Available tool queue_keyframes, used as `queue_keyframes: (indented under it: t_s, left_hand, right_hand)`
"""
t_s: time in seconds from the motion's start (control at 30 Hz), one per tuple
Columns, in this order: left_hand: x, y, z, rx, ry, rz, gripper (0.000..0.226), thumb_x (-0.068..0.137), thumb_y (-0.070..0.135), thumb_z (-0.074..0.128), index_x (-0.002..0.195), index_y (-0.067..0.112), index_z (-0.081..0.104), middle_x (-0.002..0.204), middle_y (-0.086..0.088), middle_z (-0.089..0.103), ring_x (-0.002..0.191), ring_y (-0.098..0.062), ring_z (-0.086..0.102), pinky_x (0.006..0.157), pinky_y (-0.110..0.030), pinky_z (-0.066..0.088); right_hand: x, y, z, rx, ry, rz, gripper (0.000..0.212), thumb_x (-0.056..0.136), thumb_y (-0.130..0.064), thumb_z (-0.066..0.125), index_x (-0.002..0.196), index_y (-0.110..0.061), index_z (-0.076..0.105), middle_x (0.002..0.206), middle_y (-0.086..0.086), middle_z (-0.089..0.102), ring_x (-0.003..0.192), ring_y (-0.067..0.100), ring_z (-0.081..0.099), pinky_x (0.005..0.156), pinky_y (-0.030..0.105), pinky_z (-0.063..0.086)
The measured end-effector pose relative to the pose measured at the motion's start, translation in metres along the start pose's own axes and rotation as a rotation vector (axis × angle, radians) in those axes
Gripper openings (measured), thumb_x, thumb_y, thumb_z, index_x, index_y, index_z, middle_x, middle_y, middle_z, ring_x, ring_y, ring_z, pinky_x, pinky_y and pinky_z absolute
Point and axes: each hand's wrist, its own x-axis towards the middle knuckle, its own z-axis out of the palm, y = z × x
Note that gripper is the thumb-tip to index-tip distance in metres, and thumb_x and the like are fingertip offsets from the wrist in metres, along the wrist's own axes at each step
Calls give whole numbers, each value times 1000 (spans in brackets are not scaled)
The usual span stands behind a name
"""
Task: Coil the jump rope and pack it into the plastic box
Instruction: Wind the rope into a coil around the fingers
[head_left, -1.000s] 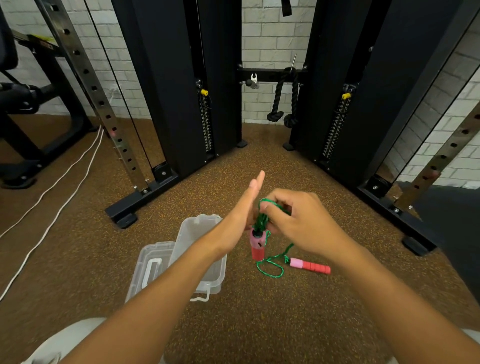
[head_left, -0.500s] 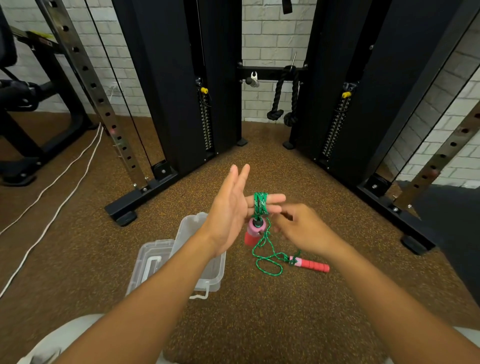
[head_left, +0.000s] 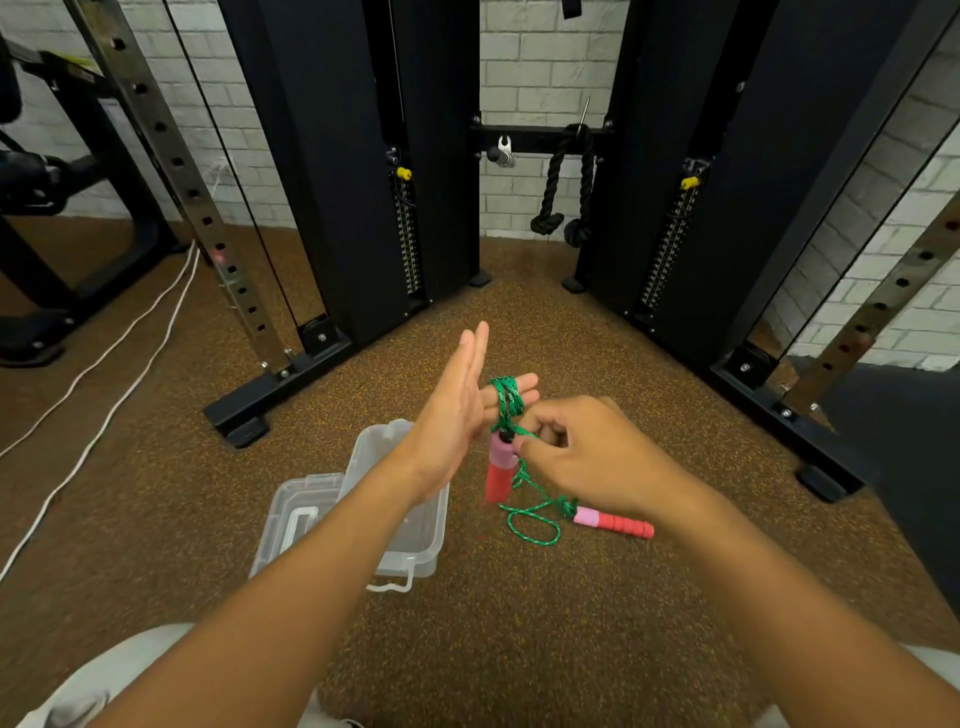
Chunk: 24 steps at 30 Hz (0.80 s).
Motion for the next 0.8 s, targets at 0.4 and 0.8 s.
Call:
queue_keyframes:
  t_s: [0.4,0.8]
  left_hand:
    - [-4,0,18,195,-100,18,80,91,75,12,162,37,8,91,-20,73,87,-27,73,88,-28,55]
    - [-7,9,5,-191,-35,35,72,98,70,16,162,37,12,128,-24,70,114,-33,70,102,-47,48]
  right_hand:
    - [4,9,-16,183,263,12,11,93,-29,71,83,-26,74,71,-5,73,61,14,63,65,34,52]
    - [9,29,15,128,104,108,23,104,-27,55,94,-25,76,79,-6,76,60,5,70,61,25,49]
